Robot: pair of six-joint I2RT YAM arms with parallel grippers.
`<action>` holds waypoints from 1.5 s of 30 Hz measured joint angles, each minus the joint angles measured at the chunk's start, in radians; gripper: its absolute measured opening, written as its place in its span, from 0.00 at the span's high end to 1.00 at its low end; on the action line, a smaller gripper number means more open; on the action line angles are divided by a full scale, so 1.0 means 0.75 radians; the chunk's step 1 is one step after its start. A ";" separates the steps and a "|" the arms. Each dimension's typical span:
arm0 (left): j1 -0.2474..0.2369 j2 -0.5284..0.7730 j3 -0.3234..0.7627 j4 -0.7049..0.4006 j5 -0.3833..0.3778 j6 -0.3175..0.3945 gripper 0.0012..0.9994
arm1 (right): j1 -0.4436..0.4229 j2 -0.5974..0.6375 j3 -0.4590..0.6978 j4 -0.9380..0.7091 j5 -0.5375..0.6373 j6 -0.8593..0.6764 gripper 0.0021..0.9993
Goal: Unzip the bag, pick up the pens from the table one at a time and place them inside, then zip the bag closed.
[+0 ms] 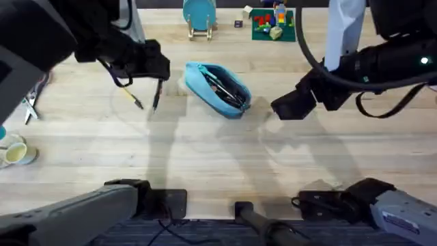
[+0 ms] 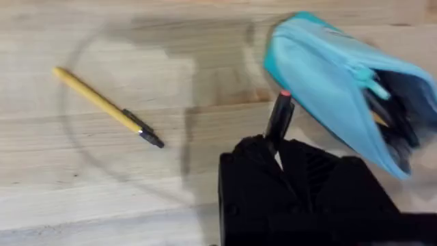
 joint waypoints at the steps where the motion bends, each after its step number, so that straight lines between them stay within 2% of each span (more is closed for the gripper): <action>1: -0.016 -0.003 0.024 -0.027 0.000 0.007 0.96 | -0.001 0.000 0.000 0.000 0.001 0.000 0.00; 6: -0.088 -0.003 0.146 -0.153 -0.004 0.031 0.96 | -0.001 0.000 0.000 0.000 0.001 0.000 0.00; 10: -0.152 -0.003 0.245 -0.256 -0.048 0.070 0.96 | 0.000 0.000 0.000 0.001 0.001 0.000 0.00; 13: -0.190 -0.003 0.293 -0.269 -0.069 0.087 0.96 | -0.001 0.000 0.000 0.001 0.001 0.001 0.00; 19: -0.222 -0.003 0.353 -0.273 -0.083 0.087 0.96 | -0.001 0.000 0.000 0.001 0.001 0.004 0.00; 25: -0.248 -0.003 0.416 -0.300 -0.094 0.002 0.96 | 0.000 0.000 0.000 0.000 0.001 0.004 0.00; 30: -0.309 -0.003 0.469 -0.302 -0.104 -0.085 0.96 | 0.000 0.000 0.000 0.001 0.001 0.004 0.00; 35: -0.370 -0.003 0.475 -0.302 -0.104 -0.184 0.96 | -0.001 0.000 0.000 0.000 0.001 0.004 0.00; 45: -0.423 -0.003 0.475 -0.303 -0.129 -0.370 0.96 | -0.001 0.000 0.000 0.000 0.000 0.004 0.00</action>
